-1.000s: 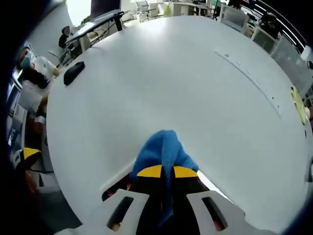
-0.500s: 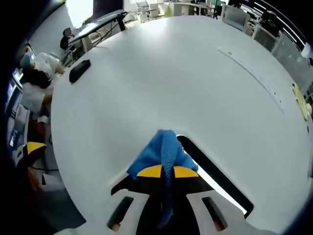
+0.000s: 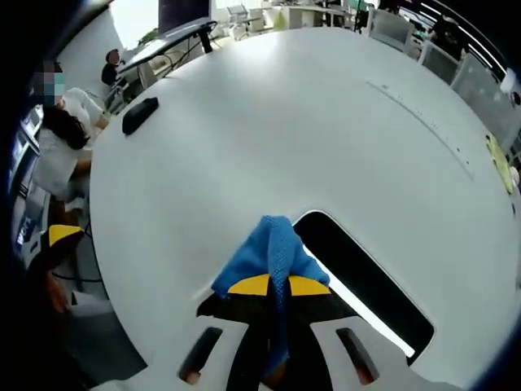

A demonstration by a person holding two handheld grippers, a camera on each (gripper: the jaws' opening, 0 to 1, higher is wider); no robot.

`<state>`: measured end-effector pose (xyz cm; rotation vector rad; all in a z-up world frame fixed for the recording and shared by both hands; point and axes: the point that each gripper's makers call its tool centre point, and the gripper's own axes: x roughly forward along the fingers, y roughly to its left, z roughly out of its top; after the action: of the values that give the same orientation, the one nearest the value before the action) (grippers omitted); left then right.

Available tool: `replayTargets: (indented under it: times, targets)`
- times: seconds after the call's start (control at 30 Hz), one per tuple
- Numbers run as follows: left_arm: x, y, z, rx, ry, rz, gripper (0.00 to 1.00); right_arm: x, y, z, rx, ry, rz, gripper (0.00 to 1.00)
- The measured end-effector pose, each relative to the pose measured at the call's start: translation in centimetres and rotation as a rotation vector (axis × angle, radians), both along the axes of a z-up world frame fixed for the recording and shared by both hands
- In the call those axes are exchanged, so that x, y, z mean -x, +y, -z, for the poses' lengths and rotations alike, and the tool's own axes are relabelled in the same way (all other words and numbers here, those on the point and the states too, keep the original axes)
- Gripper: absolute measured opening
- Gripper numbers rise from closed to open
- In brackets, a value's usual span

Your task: Wipe the mirror surface with the cleaning cloth until all visible marks leave the cleaned area.

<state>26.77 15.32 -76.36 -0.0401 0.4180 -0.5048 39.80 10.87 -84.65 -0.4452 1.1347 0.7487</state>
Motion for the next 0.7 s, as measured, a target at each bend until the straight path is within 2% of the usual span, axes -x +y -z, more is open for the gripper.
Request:
replayTargets:
  times: [0.33, 0.7]
  targets:
    - [0.09, -0.12, -0.16, 0.000, 0.000, -0.001, 0.99, -0.87, 0.09, 0.62, -0.012, 0.002, 0.009, 0.01]
    - [-0.03, 0.15, 0.14, -0.007, 0.002, -0.006, 0.99, -0.34, -0.76, 0.23, -0.037, -0.006, 0.026, 0.01]
